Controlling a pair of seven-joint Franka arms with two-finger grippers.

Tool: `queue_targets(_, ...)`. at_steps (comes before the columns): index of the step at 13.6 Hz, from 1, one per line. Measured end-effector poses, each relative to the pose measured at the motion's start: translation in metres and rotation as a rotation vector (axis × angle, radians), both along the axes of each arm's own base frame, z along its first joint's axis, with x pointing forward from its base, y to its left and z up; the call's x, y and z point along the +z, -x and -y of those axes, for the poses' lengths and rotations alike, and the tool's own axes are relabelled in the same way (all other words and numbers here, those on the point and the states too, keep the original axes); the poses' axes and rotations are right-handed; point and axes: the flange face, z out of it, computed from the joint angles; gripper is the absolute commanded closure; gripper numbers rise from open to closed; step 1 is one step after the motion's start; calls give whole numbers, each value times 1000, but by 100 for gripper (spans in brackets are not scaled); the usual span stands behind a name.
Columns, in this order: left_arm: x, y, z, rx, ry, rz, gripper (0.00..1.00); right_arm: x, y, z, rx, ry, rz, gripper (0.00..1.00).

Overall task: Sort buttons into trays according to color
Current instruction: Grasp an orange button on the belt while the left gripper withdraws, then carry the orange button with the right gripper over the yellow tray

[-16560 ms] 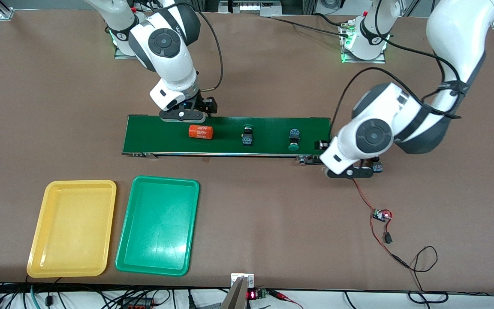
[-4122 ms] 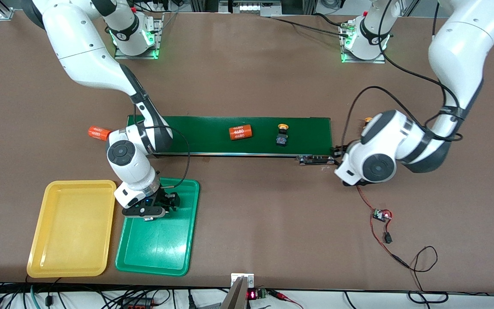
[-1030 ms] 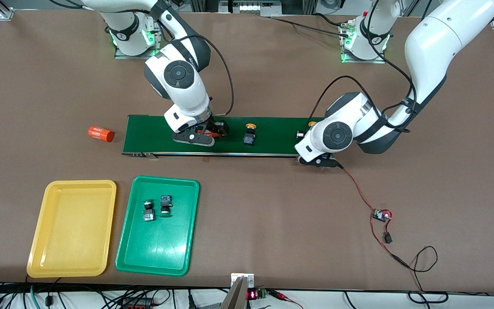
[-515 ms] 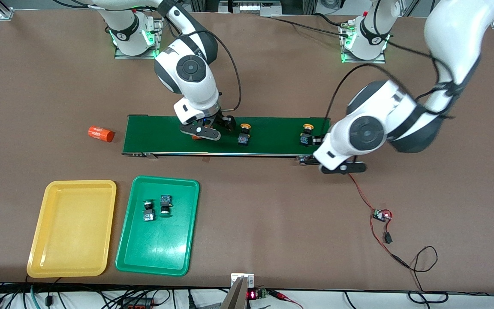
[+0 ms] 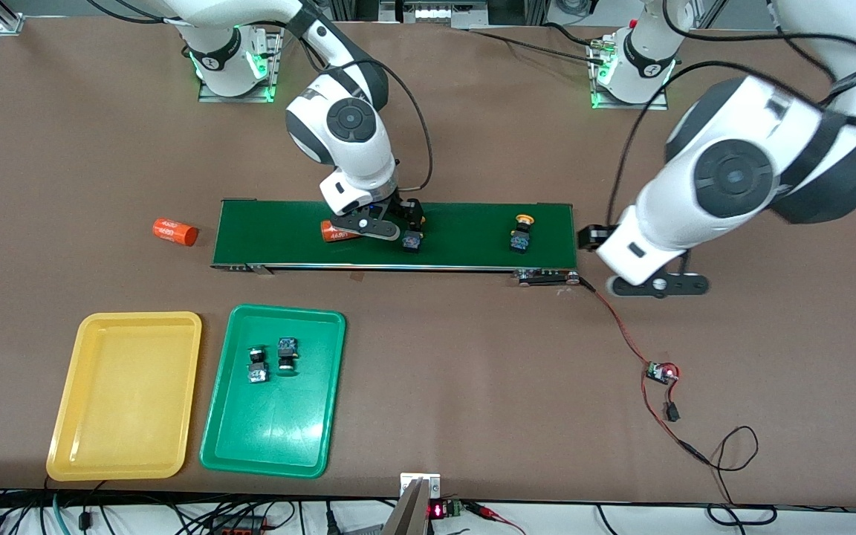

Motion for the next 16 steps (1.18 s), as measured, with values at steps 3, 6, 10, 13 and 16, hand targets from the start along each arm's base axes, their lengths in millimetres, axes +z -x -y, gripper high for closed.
queue_targets(3, 35, -5, -69, -68, 72, -2, 0, -9, 5, -5, 21, 0, -5, 0)
queue_targets(6, 58, 1, -118, -85, 94, 40, 0, -16, 4, -7, 26, -12, -3, 0)
queue_targets(10, 49, 31, -141, -47, 81, 141, 0, -31, 0, -4, 42, -7, 8, 20)
queue_targets(13, 57, 49, -147, -38, 69, 174, 0, -37, -5, 2, 40, -3, 6, 68)
queue_targets(16, 63, 57, -156, -21, 63, 148, 0, -36, -13, 8, 26, -6, 10, 85)
